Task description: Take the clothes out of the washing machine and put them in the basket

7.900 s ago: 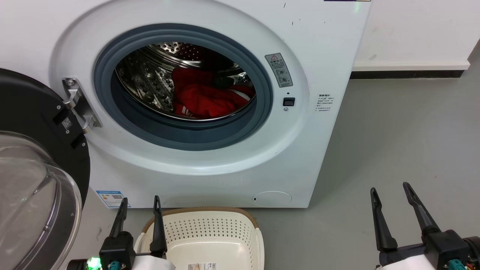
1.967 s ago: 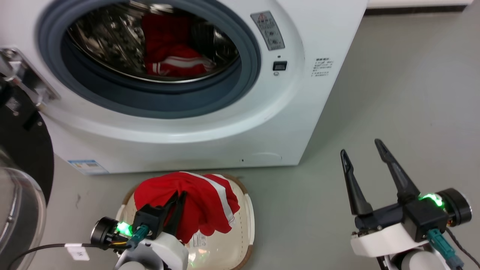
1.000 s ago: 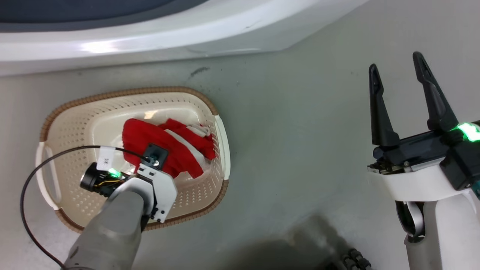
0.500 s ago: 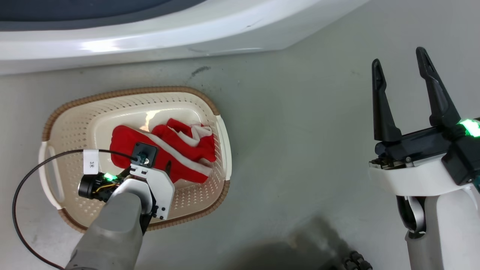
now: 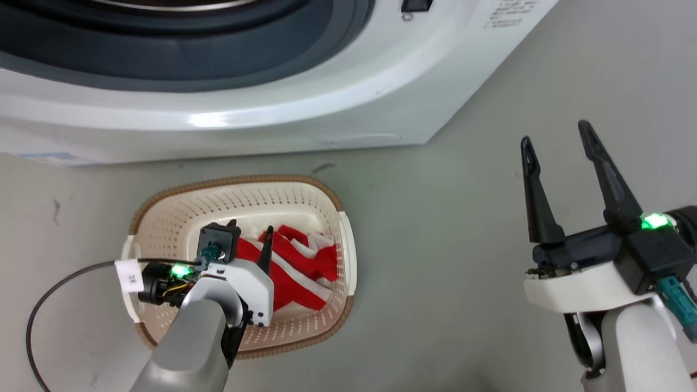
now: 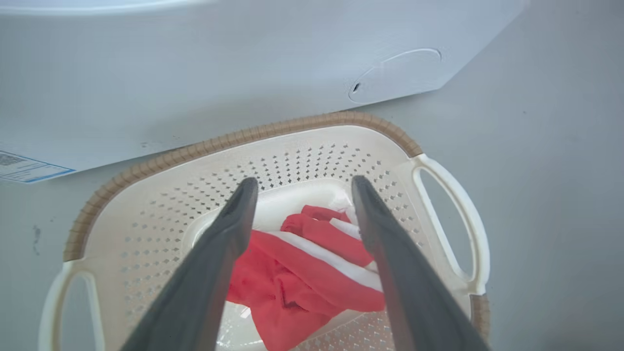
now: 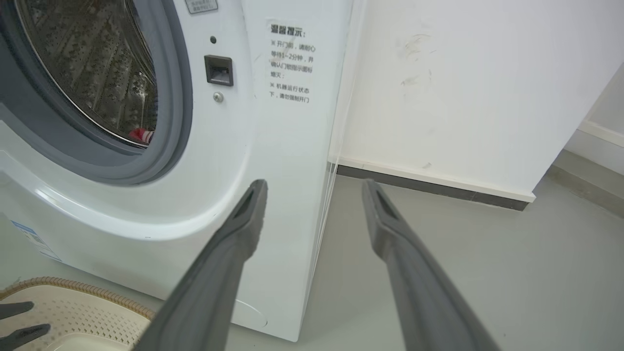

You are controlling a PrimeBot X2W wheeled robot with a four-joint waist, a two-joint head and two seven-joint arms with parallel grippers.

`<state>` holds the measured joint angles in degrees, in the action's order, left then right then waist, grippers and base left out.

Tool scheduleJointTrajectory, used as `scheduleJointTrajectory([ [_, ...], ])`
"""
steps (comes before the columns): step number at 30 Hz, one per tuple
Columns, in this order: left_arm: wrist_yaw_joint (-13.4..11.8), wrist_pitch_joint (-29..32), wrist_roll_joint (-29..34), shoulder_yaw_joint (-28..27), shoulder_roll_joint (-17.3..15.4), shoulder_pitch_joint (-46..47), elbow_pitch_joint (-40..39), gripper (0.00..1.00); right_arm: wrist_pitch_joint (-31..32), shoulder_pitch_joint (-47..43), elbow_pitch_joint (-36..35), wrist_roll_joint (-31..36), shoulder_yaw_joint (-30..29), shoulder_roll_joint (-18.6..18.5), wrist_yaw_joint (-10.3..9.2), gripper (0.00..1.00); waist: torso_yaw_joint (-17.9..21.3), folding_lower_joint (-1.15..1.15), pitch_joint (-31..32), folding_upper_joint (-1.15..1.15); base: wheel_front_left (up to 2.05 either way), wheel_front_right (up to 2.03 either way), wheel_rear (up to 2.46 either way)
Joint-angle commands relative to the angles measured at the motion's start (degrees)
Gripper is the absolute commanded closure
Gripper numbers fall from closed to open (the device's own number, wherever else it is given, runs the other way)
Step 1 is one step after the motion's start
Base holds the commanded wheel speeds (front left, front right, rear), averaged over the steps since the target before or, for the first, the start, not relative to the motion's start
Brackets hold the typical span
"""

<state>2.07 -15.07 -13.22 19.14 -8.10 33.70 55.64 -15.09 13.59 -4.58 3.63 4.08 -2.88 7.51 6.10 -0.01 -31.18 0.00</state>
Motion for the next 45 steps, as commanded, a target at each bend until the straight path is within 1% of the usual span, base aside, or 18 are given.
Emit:
scheduleJointTrajectory([
  [1, -0.2, -0.1, 0.5, -0.3, -0.1, -0.5, -1.0, 0.0, -0.1, -0.7, 0.2, 0.4, 0.0, 0.0, -0.04, 0.0, -0.9, 0.01, 2.6, 0.0, 0.0, 0.0, 0.0],
  [11, -2.5, -0.1, 3.1, -5.0, -0.5, -9.4, -20.0, 0.0, -0.1, -4.8, 1.4, 0.7, 0.4, 0.0, -0.04, 0.0, -2.0, 0.01, 10.3, 0.0, 0.0, 0.0, 0.0],
  [16, -2.9, -0.1, 4.0, -8.0, -0.6, -12.1, -27.3, 0.0, -0.1, -6.1, 1.8, 0.5, 0.9, 0.0, -0.04, 0.0, -1.6, 0.01, 13.3, 0.0, 0.0, 0.0, 0.0],
  [17, -2.9, -0.1, 4.1, -9.8, -0.4, -12.2, -30.1, 0.0, -0.1, -6.6, 1.8, 0.2, 0.9, 0.0, -0.04, 0.0, -1.2, 0.01, 14.3, 0.0, 0.0, 0.0, 0.0],
  [19, -2.5, -0.1, 4.4, -10.7, -0.5, -10.7, -30.7, 0.0, -0.1, -6.8, 1.7, 0.1, 1.0, 0.0, -0.04, 0.0, -1.0, 0.01, 14.5, 0.0, 0.0, 0.0, 0.0],
  [22, -1.7, -0.1, 4.2, -11.7, -0.2, -7.8, -30.2, 0.0, -0.1, -6.8, 1.4, 0.0, 1.4, 0.0, -0.04, 0.0, -0.5, 0.01, 14.3, 0.0, 0.0, 0.0, 0.0],
  [25, -1.3, -0.1, 5.0, -12.1, -0.8, -3.3, -28.5, 0.0, -0.1, -6.2, 1.1, -0.2, 1.4, 0.0, -0.04, 0.0, 0.2, 0.01, 13.1, 0.0, 0.0, 0.0, 0.0],
  [28, -1.0, -0.1, 5.8, -12.1, -1.8, 2.8, -24.9, 0.0, -0.1, -5.0, 0.7, -0.5, 1.6, 0.0, -0.04, 0.0, 1.0, 0.01, 11.2, 0.0, 0.0, 0.0, 0.0],
  [32, -0.6, 0.9, 7.1, -11.8, -4.0, 12.3, -18.2, 0.0, -0.1, -3.3, 0.2, -0.9, 1.8, 0.0, -0.04, 0.0, 2.6, 0.01, 7.9, 0.0, 0.0, 0.0, 0.0],
  [37, 0.3, 5.0, 7.2, -11.7, -6.1, 23.4, -10.7, 0.0, -0.1, -0.9, -0.3, -1.9, 1.5, 0.0, -0.04, 0.0, 4.6, 0.01, 3.5, 0.0, 0.0, 0.0, 0.0],
  [41, 1.1, 8.7, 8.7, -10.6, -8.5, 31.6, -6.1, 0.0, -0.1, 0.8, -0.7, -2.9, 1.8, 0.0, -0.04, 0.0, 6.4, 0.01, -0.2, 0.0, 0.0, 0.0, 0.0],
  [45, 2.5, 13.1, 9.0, -9.8, -11.2, 39.9, -2.1, 0.0, -0.1, 2.5, -1.4, -4.0, 2.0, 0.0, -0.04, 0.0, 8.2, 0.01, -4.0, 0.0, 0.0, 0.0, 0.0],
])
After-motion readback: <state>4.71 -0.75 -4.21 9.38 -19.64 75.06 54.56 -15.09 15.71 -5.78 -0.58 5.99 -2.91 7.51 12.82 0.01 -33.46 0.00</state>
